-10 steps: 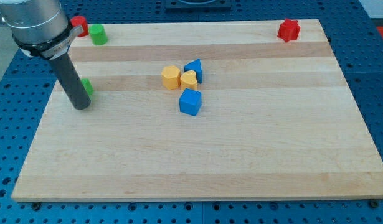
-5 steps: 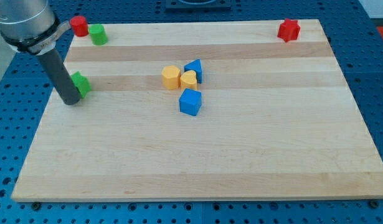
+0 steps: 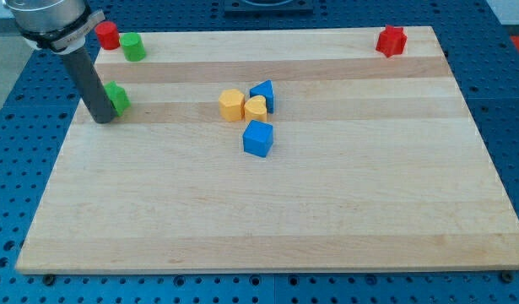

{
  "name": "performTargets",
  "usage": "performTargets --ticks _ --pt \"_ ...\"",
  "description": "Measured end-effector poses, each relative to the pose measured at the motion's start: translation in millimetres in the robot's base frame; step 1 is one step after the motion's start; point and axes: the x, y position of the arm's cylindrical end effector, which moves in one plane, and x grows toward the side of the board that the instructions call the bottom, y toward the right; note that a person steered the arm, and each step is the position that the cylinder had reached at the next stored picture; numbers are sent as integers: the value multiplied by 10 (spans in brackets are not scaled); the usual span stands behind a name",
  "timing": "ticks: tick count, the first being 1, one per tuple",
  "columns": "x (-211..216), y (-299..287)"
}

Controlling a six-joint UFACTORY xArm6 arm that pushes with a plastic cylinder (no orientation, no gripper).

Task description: Push the green star at the bottom of the green circle

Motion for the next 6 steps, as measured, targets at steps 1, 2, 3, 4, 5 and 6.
performTargets --ticks 1,2,3,4,5,6 --pt "-84 0" --pt "-184 0" --pt "-254 0" --pt "-292 0" --pt "-383 0" --pt "-462 0"
